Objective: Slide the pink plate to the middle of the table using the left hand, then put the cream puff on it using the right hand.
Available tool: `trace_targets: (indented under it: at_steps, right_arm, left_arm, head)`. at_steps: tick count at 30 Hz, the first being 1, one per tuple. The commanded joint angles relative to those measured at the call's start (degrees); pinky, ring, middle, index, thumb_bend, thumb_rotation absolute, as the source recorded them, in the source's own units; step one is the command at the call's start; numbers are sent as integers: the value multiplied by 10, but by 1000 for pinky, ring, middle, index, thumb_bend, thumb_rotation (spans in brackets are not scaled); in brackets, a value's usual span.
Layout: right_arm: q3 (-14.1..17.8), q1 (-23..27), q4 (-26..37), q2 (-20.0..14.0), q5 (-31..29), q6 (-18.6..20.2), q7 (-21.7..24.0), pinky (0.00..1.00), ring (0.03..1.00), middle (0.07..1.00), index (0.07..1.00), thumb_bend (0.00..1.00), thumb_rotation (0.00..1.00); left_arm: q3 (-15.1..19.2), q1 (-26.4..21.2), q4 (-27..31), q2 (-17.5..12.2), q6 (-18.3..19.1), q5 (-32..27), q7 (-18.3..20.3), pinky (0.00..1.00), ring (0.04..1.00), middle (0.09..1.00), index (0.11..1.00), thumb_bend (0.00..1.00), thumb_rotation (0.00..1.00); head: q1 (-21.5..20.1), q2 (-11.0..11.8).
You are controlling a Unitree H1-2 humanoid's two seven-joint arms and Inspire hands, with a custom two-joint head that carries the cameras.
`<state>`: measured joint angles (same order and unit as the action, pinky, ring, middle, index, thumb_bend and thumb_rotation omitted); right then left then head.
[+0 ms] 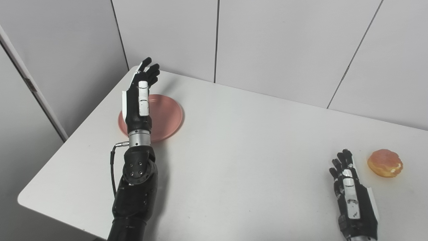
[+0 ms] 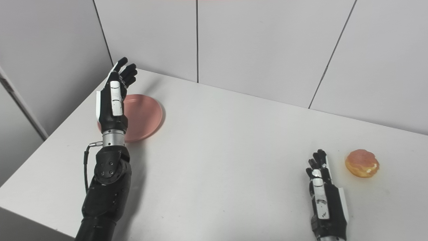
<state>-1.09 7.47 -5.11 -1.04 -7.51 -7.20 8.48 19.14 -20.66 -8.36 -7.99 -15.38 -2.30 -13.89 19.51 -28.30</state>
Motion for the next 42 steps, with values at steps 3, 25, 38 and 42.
trace_targets:
  at_steps: [3, 25, 38, 42]
  right_arm:
    - [1, -7, -1, -8, -2, -26, 7, 1000, 1000, 1000, 1000, 533, 870]
    - [0, -4, -7, -12, -4, -34, 10, 1000, 1000, 1000, 1000, 526, 868]
    - [-1, -8, 2, -12, -4, -23, 8, 1000, 1000, 1000, 1000, 545, 853]
    - [-1, -6, -2, -13, -5, -28, 9, 1000, 1000, 1000, 1000, 538, 851]
  left_arm:
    - [13, -27, 12, -16, -3, -2, -17, 746, 751, 745, 751, 749, 1000]
    - [71, -36, -100, -87, -12, -35, -47, 779, 762, 734, 742, 761, 1000]
    - [73, -49, -191, -103, -12, -62, -40, 804, 744, 729, 726, 770, 1000]
    - [71, -54, -226, -108, -23, -70, -34, 800, 754, 727, 741, 753, 1000]
  head:
    - [0, 0]
    - [4, -1]
    - [3, -4]
    - [3, -4]
